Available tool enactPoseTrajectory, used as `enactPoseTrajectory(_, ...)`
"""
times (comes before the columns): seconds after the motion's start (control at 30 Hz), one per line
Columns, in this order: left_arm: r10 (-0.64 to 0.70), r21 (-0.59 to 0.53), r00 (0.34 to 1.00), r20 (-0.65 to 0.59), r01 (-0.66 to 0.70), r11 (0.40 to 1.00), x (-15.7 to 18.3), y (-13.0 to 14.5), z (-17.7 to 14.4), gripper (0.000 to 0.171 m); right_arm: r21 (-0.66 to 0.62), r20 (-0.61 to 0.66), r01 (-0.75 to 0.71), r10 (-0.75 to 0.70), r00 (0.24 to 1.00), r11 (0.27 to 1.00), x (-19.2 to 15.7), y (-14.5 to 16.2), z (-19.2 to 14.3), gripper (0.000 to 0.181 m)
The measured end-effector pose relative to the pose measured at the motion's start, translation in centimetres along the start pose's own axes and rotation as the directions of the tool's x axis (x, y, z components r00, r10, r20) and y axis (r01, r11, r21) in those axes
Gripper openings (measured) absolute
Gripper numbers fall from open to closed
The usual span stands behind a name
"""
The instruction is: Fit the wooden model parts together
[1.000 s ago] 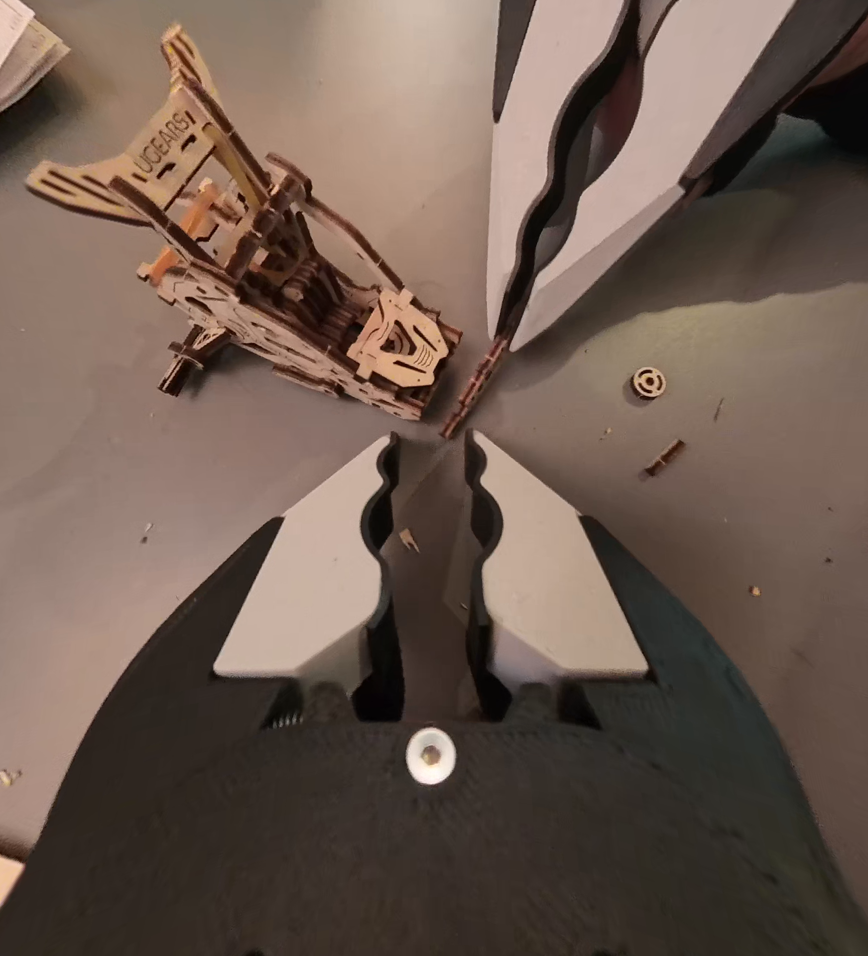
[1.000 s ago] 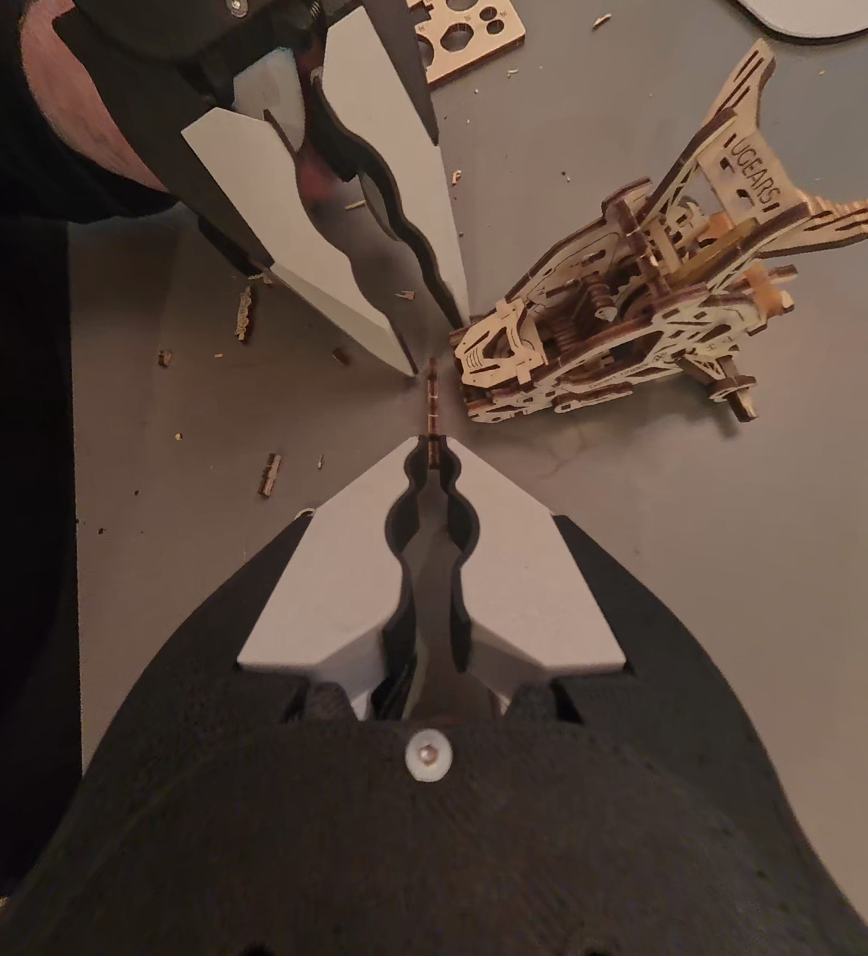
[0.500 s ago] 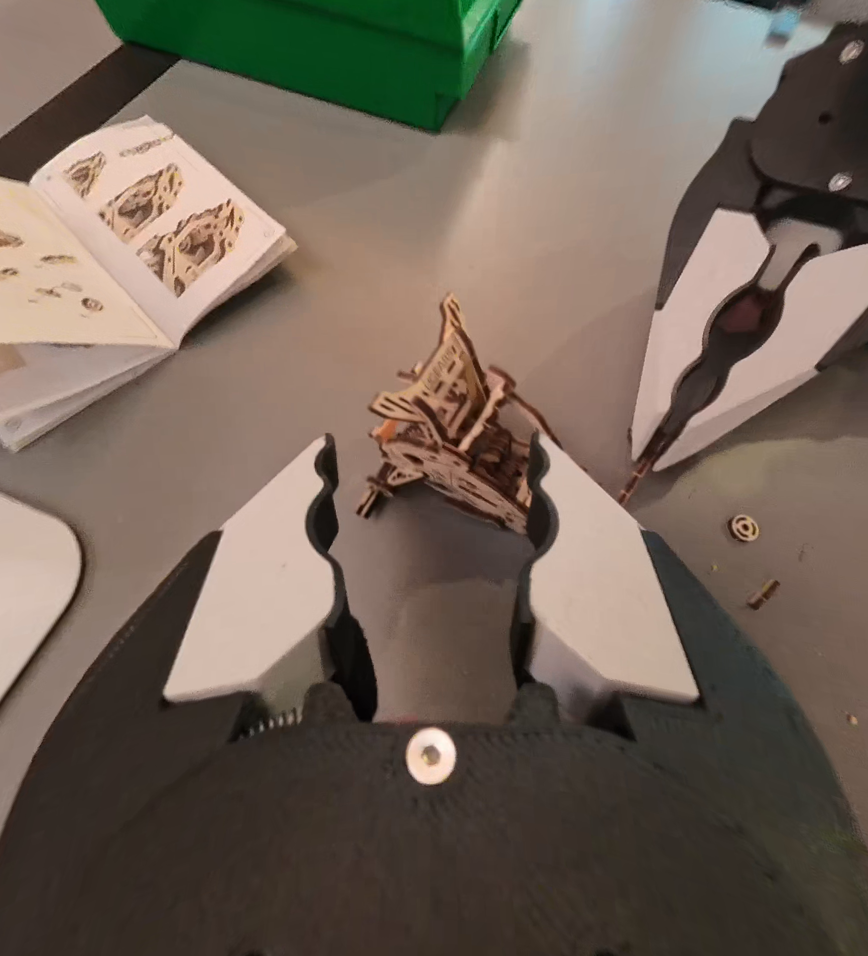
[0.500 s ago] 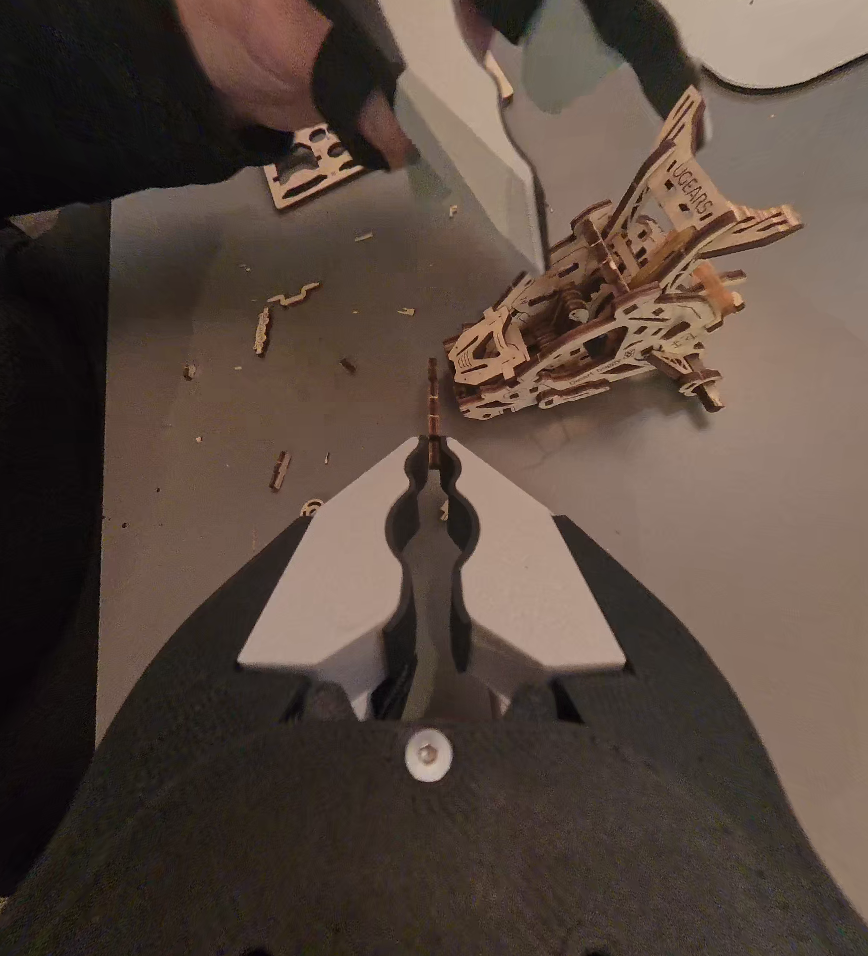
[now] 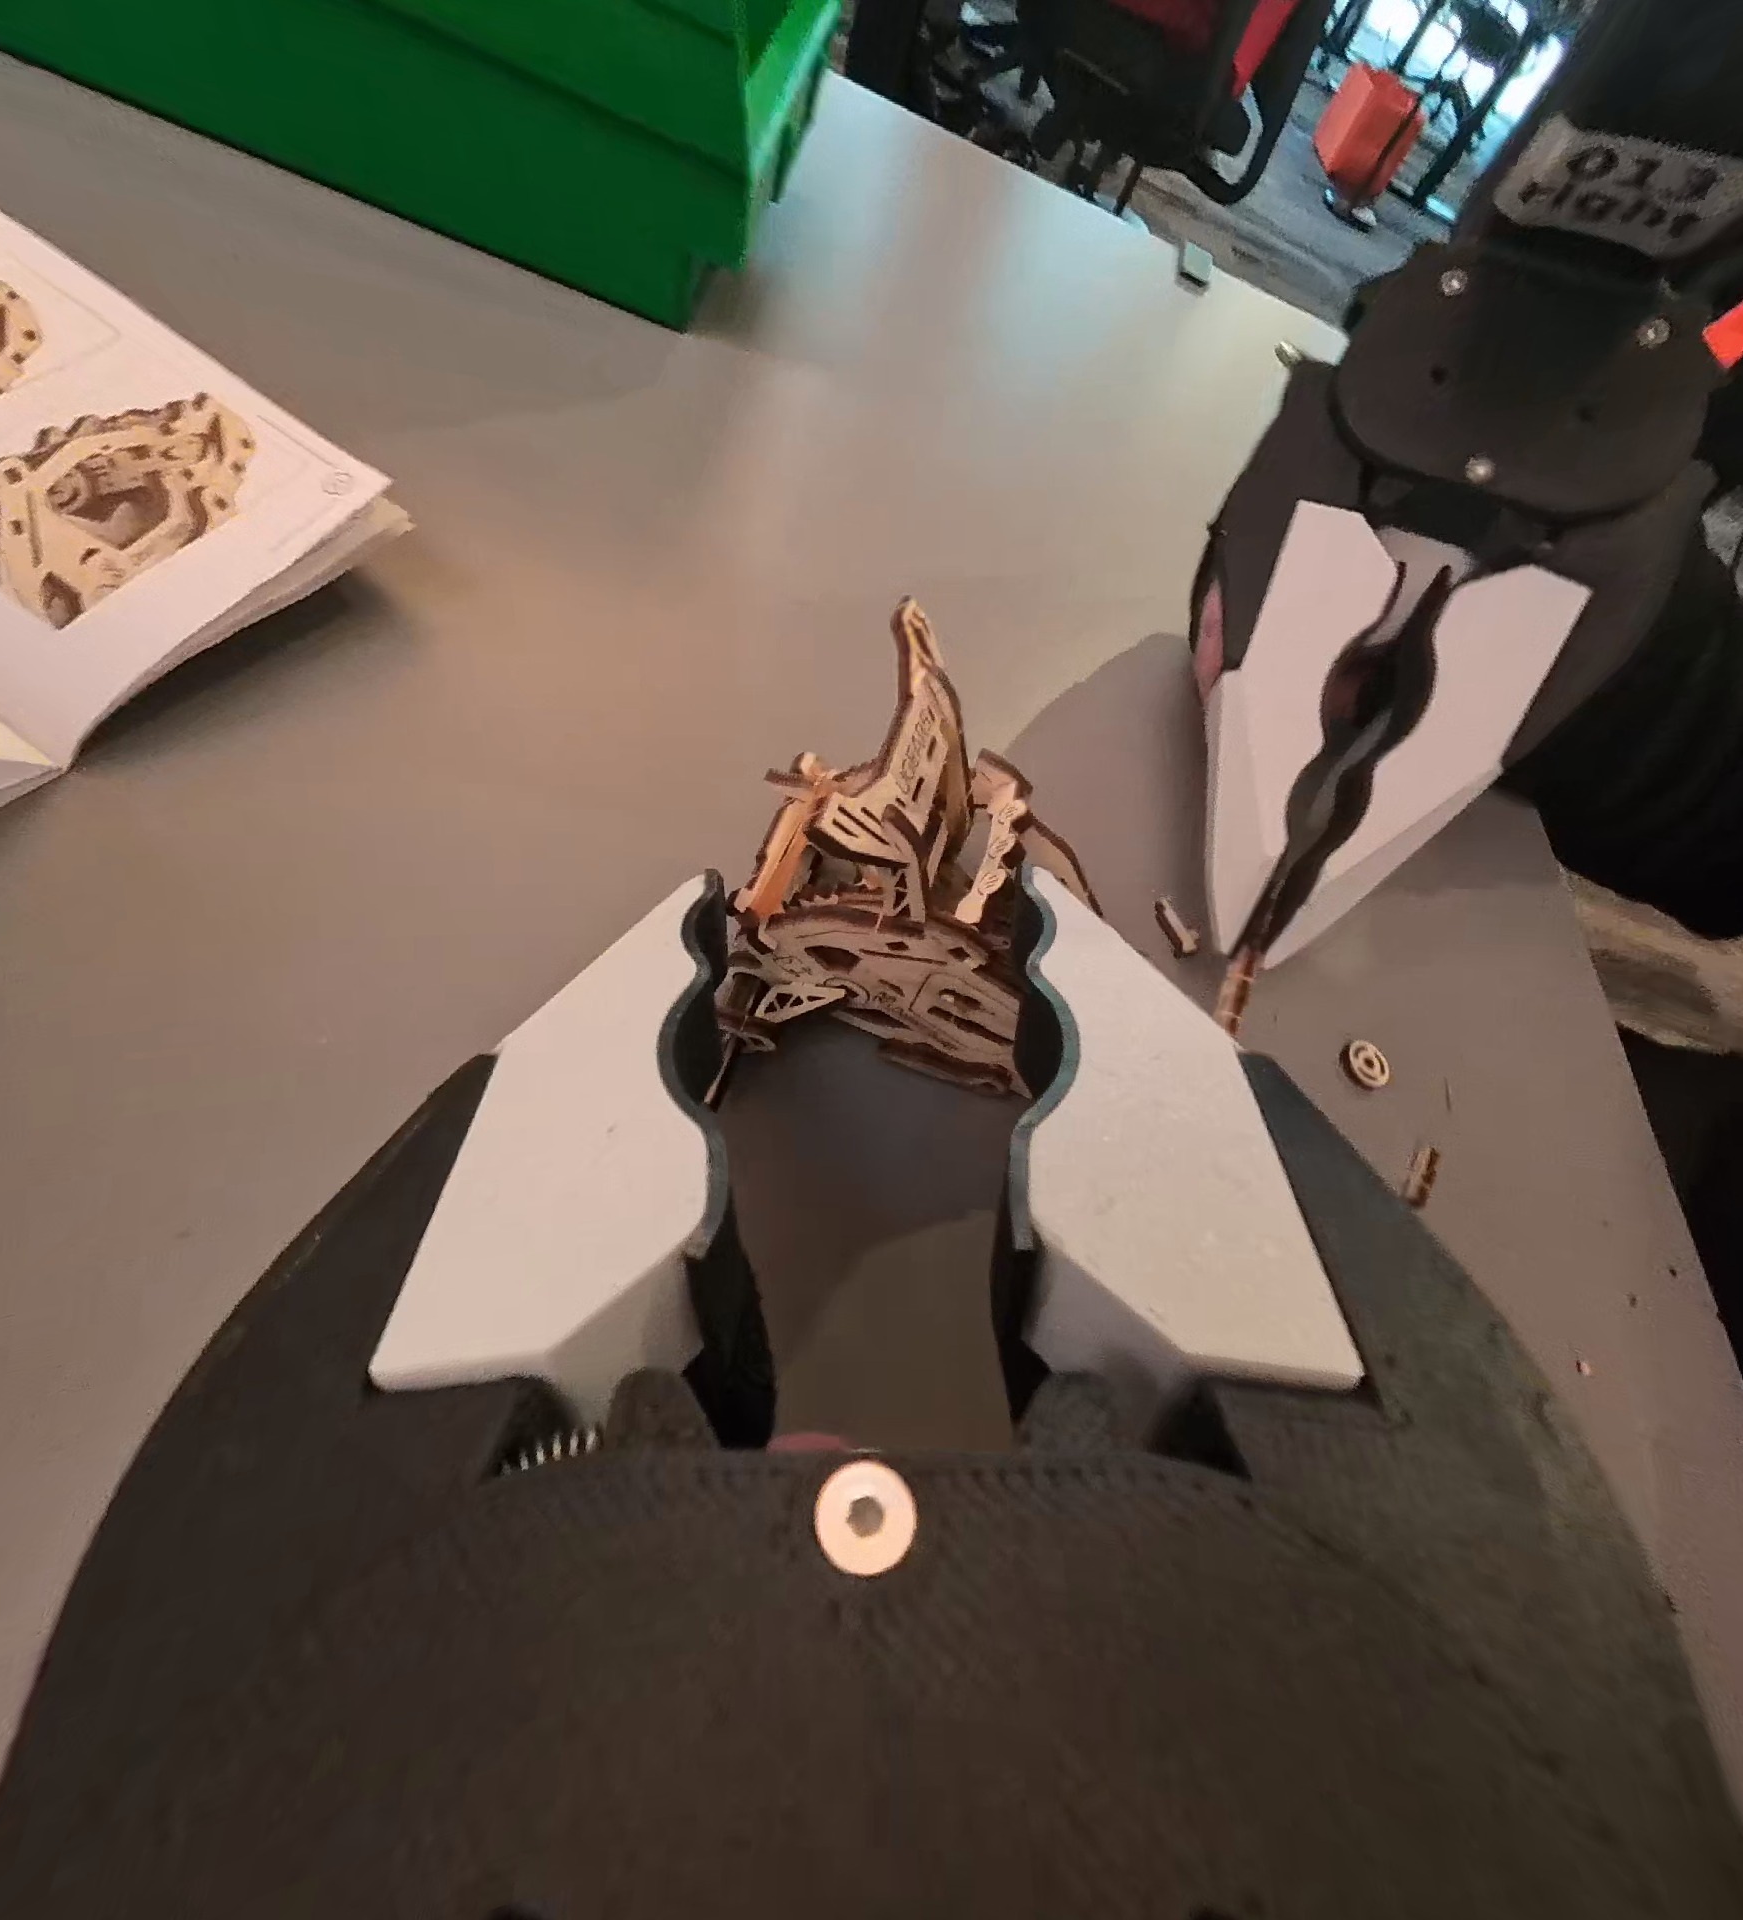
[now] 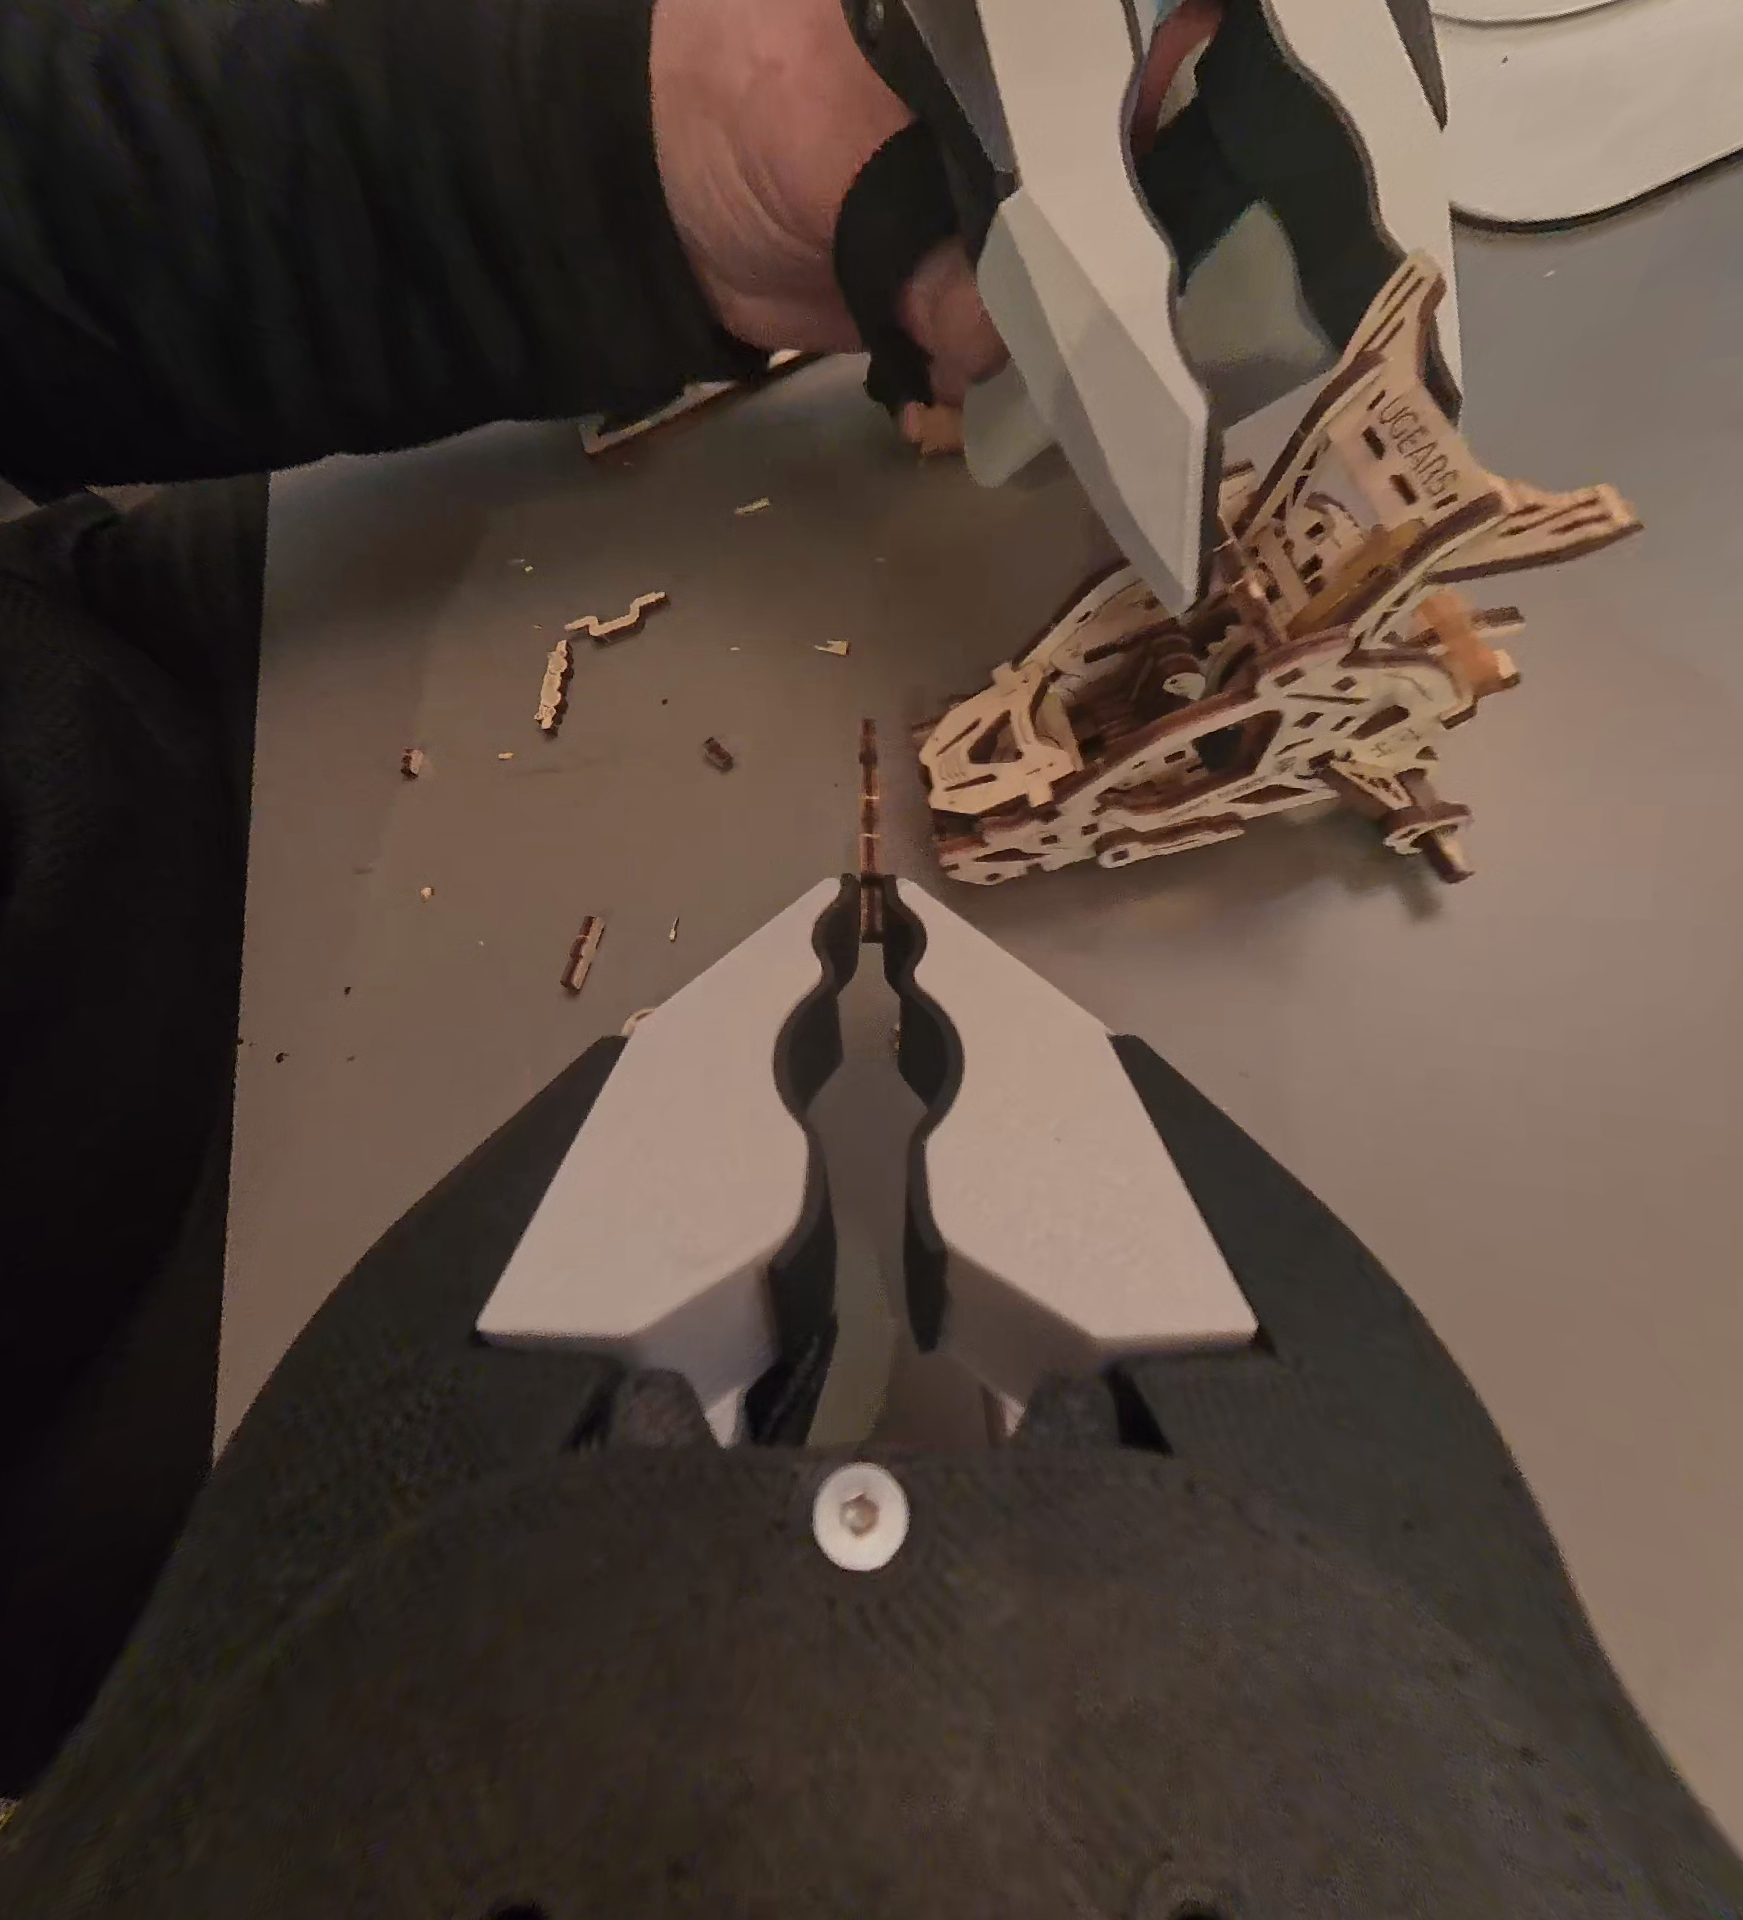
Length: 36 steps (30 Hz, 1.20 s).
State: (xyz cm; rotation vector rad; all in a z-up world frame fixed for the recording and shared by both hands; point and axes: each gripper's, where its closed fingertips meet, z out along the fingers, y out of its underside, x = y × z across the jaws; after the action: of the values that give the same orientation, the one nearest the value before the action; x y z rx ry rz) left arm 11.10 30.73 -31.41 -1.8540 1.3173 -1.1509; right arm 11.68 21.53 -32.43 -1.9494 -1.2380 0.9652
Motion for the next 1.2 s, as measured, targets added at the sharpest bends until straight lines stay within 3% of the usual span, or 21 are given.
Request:
enactPoseTrajectory(0.27,-0.315,0.042,0.949,-0.005,0.315,0.948,-2.5,-0.8,-1.0,0.051,0.113,0.042,-0.051,0.046,0.998,0.992,0.0,-1.1,-1.7,0.001)
enactPoseTrajectory(0.4,-0.494,0.023,0.866,-0.079,0.497,0.867,-3.0,-1.0,-0.9,0.051,0.141,0.034,-0.082,0.078,0.996,0.987,0.5,-1.4,-2.0,0.001)
enactPoseTrajectory(0.57,-0.604,-0.003,0.789,-0.116,0.608,0.794,-3.5,-1.2,-0.5,0.051,0.185,0.022,-0.122,0.12,0.993,0.975,1.4,-1.8,-2.5,0.001)
enactPoseTrajectory(0.87,-0.718,-0.03,0.673,-0.18,0.725,0.688,-4.1,-1.3,0.0,0.051,0.259,0.03,-0.171,0.169,0.985,0.951,2.3,-2.6,-3.5,0.001)
enactPoseTrajectory(1.2,-0.74,-0.043,0.65,-0.173,0.746,0.665,-4.4,-1.4,0.3,0.051,0.274,0.043,-0.179,0.173,0.984,0.945,2.3,-2.8,-3.7,0.001)
